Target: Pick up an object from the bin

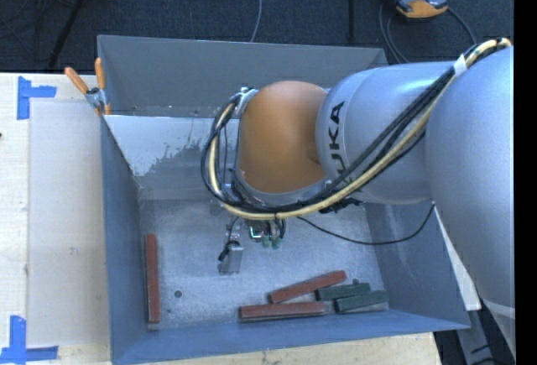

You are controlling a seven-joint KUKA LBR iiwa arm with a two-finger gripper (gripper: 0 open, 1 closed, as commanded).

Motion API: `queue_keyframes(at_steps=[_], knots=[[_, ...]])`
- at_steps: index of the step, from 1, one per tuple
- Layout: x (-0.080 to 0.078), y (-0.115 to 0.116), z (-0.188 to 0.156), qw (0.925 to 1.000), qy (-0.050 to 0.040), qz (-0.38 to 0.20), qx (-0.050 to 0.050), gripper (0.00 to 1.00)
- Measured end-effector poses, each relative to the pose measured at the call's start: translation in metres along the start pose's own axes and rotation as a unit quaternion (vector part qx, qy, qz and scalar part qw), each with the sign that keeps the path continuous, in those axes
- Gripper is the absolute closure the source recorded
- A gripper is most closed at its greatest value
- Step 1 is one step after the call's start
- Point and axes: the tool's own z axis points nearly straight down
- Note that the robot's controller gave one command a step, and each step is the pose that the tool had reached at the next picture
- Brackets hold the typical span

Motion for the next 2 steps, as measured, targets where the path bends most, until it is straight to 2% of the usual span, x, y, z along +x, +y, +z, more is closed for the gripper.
queue_keyframes(at_steps=[1, 2], knots=[[-0.002, -0.001, -0.004, 1.0, -0.0036, 0.002, -0.001, 0.0], [0.046, -0.042, 0.04, 0.9976, -0.0075, -0.069, -0.002, 0.0]])
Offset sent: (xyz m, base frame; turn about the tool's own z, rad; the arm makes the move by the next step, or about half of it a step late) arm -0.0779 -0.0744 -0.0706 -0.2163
